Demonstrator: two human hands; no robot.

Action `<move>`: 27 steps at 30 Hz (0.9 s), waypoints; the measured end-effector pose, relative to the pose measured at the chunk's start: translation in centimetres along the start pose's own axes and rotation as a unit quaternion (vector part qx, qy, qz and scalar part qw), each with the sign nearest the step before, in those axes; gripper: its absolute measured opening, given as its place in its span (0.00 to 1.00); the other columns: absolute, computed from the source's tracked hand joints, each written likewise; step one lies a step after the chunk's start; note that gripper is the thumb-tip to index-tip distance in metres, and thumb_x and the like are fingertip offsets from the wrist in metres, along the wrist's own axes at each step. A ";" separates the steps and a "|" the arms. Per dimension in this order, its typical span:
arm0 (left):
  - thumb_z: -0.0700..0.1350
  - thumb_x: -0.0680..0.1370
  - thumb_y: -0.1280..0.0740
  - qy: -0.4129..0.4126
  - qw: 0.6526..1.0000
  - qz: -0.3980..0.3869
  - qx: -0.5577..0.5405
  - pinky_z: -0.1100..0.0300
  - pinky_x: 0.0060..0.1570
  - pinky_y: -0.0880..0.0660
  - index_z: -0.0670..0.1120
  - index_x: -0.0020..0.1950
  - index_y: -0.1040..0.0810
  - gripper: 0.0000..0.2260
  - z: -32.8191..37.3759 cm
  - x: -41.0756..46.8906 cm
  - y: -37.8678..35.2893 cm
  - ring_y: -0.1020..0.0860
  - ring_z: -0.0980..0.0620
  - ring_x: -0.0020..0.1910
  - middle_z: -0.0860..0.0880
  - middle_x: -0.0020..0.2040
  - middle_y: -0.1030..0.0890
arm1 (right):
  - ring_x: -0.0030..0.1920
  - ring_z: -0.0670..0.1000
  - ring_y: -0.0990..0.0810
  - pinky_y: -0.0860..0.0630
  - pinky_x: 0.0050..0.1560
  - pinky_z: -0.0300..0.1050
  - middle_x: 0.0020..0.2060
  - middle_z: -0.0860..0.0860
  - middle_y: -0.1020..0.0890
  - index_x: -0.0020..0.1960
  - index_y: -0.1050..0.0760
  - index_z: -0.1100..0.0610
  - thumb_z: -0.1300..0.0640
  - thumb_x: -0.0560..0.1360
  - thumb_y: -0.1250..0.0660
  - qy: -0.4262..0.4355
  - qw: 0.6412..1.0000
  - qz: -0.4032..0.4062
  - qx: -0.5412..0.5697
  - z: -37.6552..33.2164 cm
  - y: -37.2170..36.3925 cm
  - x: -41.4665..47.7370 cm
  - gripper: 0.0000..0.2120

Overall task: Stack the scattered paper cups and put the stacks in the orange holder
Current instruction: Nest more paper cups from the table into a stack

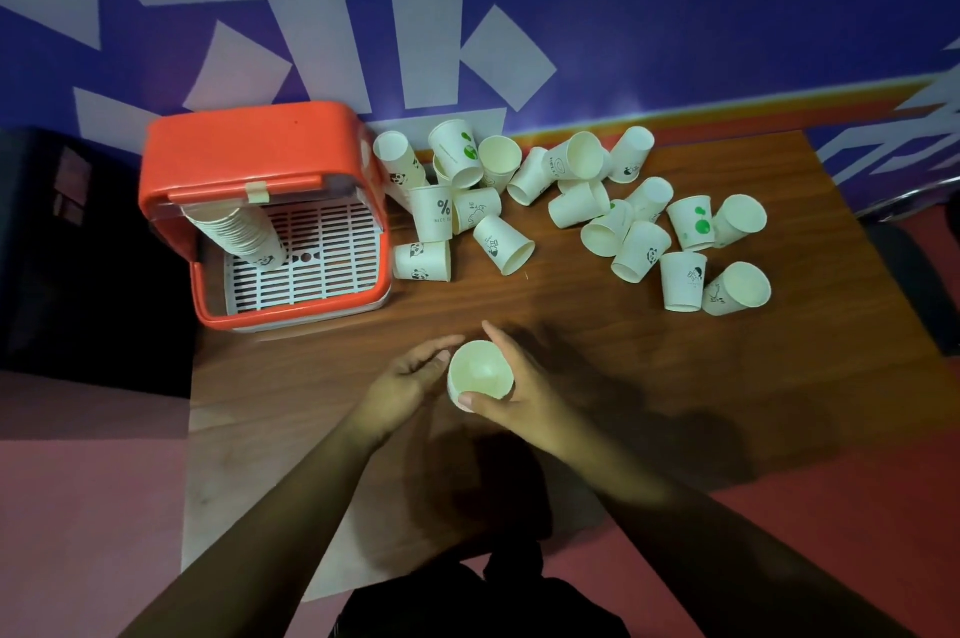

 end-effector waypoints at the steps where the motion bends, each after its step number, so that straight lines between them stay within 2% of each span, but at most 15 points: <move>1: 0.49 0.83 0.36 -0.012 1.000 0.017 0.018 0.55 0.66 0.26 0.56 0.64 0.19 0.11 0.4 0.4 0.9 0.21 0.56 0.64 0.57 0.63 0.18 | 0.73 0.45 0.37 0.34 0.72 0.52 0.75 0.42 0.37 0.76 0.45 0.38 0.34 0.67 0.29 -0.016 1.000 -0.005 0.013 0.2 0.3 0.3 0.43; 2: 0.48 0.83 0.35 -0.027 0.998 0.036 0.045 0.58 0.66 0.26 0.53 0.63 0.19 0.10 1.0 0.8 1.9 0.21 0.57 0.61 0.56 0.63 0.18 | 0.73 0.45 0.36 0.34 0.72 0.53 0.74 0.43 0.35 0.75 0.44 0.37 0.32 0.67 0.32 -0.033 0.999 0.003 0.034 0.4 0.9 0.6 0.41; 4: 0.44 0.83 0.35 -0.069 0.988 0.080 0.117 0.71 0.54 0.25 0.49 0.60 0.20 0.08 3.1 2.0 3.8 0.20 0.58 0.52 0.52 0.58 0.19 | 0.71 0.45 0.32 0.31 0.70 0.51 0.72 0.44 0.31 0.73 0.37 0.39 0.33 0.71 0.35 -0.063 0.994 0.048 0.076 0.6 3.1 1.6 0.32; 5: 0.42 0.82 0.35 -0.093 0.978 0.094 0.160 0.72 0.49 0.25 0.48 0.59 0.21 0.07 4.4 2.9 4.5 0.20 0.57 0.51 0.51 0.57 0.19 | 0.69 0.45 0.30 0.29 0.66 0.47 0.70 0.44 0.29 0.72 0.34 0.42 0.36 0.74 0.35 -0.082 0.990 0.078 0.089 0.8 4.5 2.4 0.28; 6: 0.42 0.81 0.34 -0.114 0.966 0.099 0.208 0.69 0.49 0.25 0.49 0.59 0.22 0.07 5.6 4.0 5.0 0.20 0.55 0.52 0.50 0.56 0.20 | 0.67 0.46 0.28 0.28 0.61 0.43 0.68 0.45 0.27 0.70 0.31 0.45 0.40 0.76 0.35 -0.098 0.984 0.112 0.100 1.0 5.9 3.5 0.25; 8: 0.41 0.79 0.32 -0.150 0.940 0.089 0.295 0.61 0.56 0.25 0.48 0.62 0.23 0.12 7.7 6.6 5.3 0.22 0.51 0.56 0.49 0.58 0.23 | 0.63 0.47 0.25 0.28 0.55 0.40 0.65 0.48 0.25 0.68 0.29 0.50 0.46 0.77 0.33 -0.120 0.971 0.174 0.115 1.5 8.1 6.1 0.21; 11: 0.42 0.74 0.27 -0.190 0.863 0.090 0.460 0.53 0.62 0.30 0.43 0.69 0.27 0.24 9.5 11.1 4.8 0.28 0.43 0.63 0.41 0.64 0.28 | 0.62 0.50 0.24 0.28 0.55 0.43 0.65 0.51 0.26 0.70 0.31 0.53 0.48 0.75 0.31 -0.145 0.966 0.202 0.068 1.8 9.1 10.4 0.26; 13: 0.46 0.73 0.25 -0.168 0.810 0.090 0.555 0.50 0.64 0.31 0.42 0.73 0.33 0.31 9.2 13.7 4.5 0.31 0.39 0.65 0.38 0.66 0.30 | 0.65 0.52 0.26 0.29 0.56 0.43 0.68 0.53 0.29 0.73 0.35 0.55 0.48 0.75 0.31 -0.146 0.969 0.201 0.015 1.5 8.9 13.3 0.31; 16: 0.45 0.76 0.29 -0.112 0.766 0.066 0.630 0.47 0.67 0.34 0.43 0.75 0.38 0.31 7.1 16.3 4.6 0.31 0.38 0.66 0.38 0.69 0.31 | 0.69 0.56 0.30 0.30 0.66 0.50 0.71 0.57 0.33 0.76 0.38 0.58 0.49 0.75 0.31 -0.149 0.969 0.191 -0.044 1.4 8.0 16.9 0.34; 19: 0.45 0.78 0.33 -0.118 0.751 0.049 0.648 0.47 0.67 0.36 0.44 0.78 0.40 0.30 5.1 16.9 4.7 0.31 0.38 0.68 0.40 0.70 0.30 | 0.66 0.59 0.29 0.28 0.64 0.53 0.67 0.58 0.30 0.73 0.35 0.59 0.48 0.76 0.33 -0.178 0.960 0.186 -0.107 2.6 7.3 18.6 0.30; 22: 0.50 0.78 0.32 -0.164 0.758 0.056 0.628 0.47 0.65 0.35 0.44 0.78 0.39 0.31 4.4 16.4 4.6 0.28 0.38 0.64 0.39 0.69 0.27 | 0.63 0.58 0.26 0.27 0.58 0.51 0.64 0.57 0.28 0.70 0.34 0.59 0.47 0.75 0.31 -0.173 0.965 0.173 -0.092 3.6 6.8 19.0 0.29; 24: 0.52 0.76 0.29 -0.179 0.782 0.060 0.594 0.46 0.62 0.32 0.42 0.77 0.36 0.33 4.9 15.7 4.7 0.26 0.37 0.61 0.38 0.65 0.24 | 0.60 0.56 0.25 0.27 0.54 0.47 0.63 0.56 0.27 0.68 0.32 0.59 0.49 0.73 0.29 -0.157 0.972 0.162 -0.068 3.9 6.8 18.8 0.29; 27: 0.51 0.72 0.24 -0.176 0.863 0.052 0.471 0.47 0.59 0.26 0.45 0.74 0.35 0.35 6.3 13.5 4.9 0.25 0.39 0.61 0.40 0.64 0.23 | 0.58 0.54 0.23 0.25 0.52 0.45 0.62 0.55 0.27 0.67 0.30 0.58 0.49 0.71 0.27 -0.152 0.974 0.167 -0.033 4.1 7.8 17.7 0.28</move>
Point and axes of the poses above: each hand's wrist, its own x-axis towards the middle knuckle, its own y-axis out of the back of the hand, z = x × y, the point moved 9 cm from there along x, towards the middle knuckle
